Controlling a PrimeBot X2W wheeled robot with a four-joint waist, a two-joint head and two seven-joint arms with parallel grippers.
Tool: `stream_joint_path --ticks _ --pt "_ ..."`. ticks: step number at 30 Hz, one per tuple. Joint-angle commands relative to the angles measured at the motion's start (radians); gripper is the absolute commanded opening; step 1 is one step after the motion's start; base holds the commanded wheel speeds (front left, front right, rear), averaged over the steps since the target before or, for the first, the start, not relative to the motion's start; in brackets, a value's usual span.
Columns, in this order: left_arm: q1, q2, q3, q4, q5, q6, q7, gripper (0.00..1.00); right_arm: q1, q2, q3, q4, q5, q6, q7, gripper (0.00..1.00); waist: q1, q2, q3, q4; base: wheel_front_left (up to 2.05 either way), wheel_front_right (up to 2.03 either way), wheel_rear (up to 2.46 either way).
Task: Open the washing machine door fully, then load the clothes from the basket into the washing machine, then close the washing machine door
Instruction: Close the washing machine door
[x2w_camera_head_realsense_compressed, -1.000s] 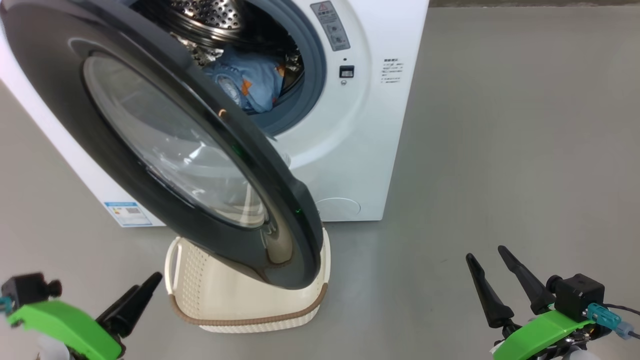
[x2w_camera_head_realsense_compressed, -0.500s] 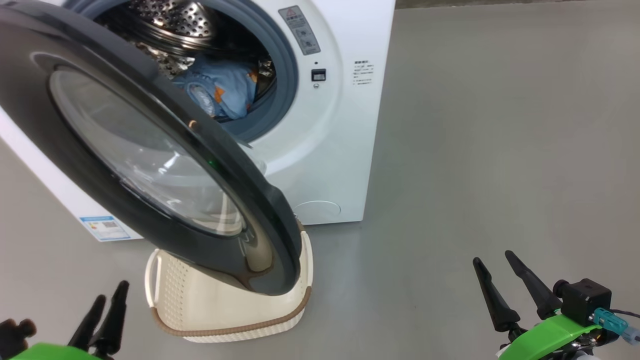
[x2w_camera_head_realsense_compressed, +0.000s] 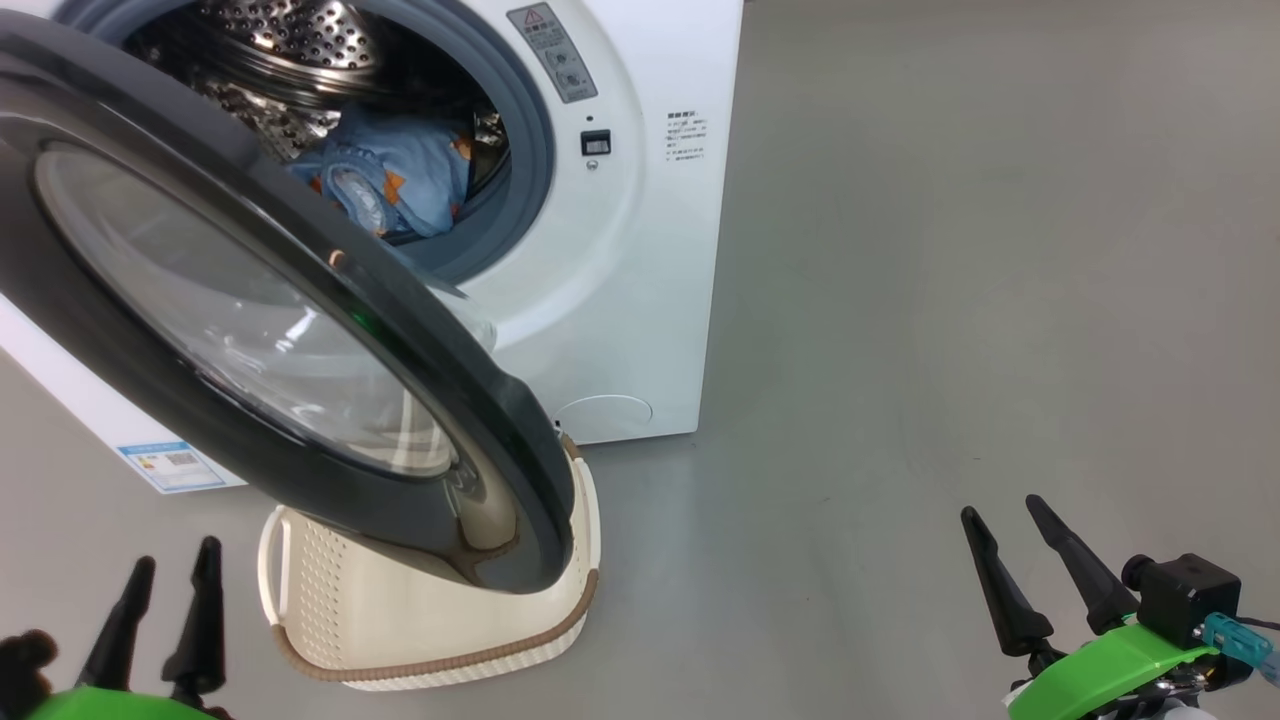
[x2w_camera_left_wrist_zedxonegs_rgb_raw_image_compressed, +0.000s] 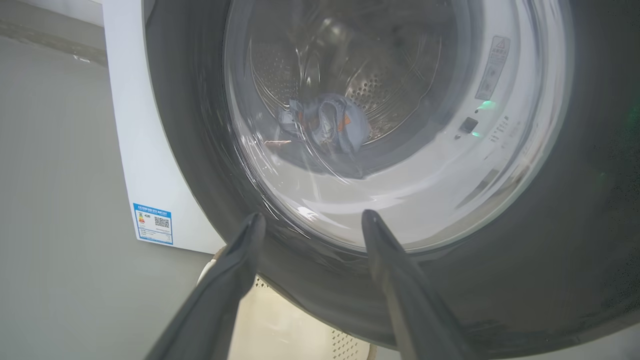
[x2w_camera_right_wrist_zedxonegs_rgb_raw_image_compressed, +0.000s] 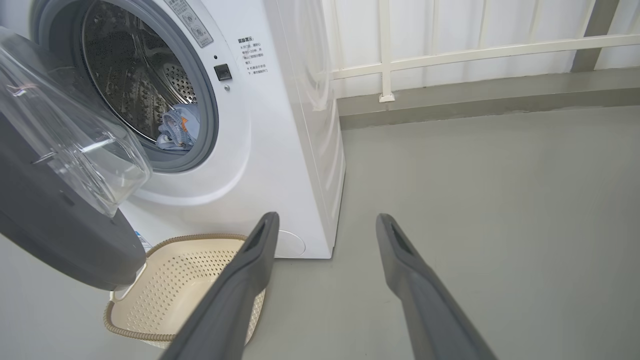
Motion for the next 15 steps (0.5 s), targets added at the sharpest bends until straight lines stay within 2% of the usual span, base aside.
stream_joint_path --ticks 1,7,15 --pt "-0.013 0.026 0.045 -0.023 0.015 -0.003 -0.01 1.0 -0.008 -0.014 0.015 -0.026 0.008 0.002 -0.008 1.0 0.0 -0.0001 0.0 -0.001 0.0 0.0 0.0" --pt "0.019 -0.048 0.114 -0.062 0.225 -0.003 -0.01 1.0 -0.005 -0.011 0.001 -0.025 0.005 0.002 -0.008 1.0 0.0 -0.0001 -0.004 -0.005 0.0 0.0 0.0" --pt "0.048 -0.13 0.152 -0.098 0.37 -0.003 -0.01 1.0 -0.004 -0.004 -0.005 -0.024 0.003 0.002 -0.008 1.0 0.0 -0.0001 -0.004 -0.005 0.0 0.0 0.0"
